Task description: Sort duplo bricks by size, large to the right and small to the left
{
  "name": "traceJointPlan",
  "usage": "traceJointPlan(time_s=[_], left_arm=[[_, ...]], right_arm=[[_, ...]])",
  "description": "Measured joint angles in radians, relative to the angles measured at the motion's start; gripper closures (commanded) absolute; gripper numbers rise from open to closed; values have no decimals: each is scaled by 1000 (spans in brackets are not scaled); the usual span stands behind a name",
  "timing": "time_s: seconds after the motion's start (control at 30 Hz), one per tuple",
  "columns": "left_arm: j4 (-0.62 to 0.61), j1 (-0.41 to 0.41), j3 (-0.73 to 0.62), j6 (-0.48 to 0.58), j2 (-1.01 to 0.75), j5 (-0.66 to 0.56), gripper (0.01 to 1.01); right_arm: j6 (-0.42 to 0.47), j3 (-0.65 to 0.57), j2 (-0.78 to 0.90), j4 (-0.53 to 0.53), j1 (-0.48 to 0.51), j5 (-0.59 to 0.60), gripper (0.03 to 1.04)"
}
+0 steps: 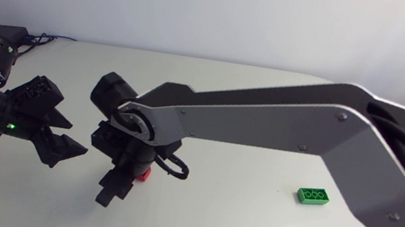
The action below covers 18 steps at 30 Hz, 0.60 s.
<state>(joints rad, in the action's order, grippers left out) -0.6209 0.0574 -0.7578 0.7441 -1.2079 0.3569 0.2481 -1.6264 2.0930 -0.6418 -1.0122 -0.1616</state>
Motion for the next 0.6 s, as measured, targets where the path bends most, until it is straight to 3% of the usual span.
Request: traceJointPlan(time_s=[0.6], left_arm=[[0,52,1,23,0,16,51]], right_arm=[[26,-82,132,-35,-21,-30,743]])
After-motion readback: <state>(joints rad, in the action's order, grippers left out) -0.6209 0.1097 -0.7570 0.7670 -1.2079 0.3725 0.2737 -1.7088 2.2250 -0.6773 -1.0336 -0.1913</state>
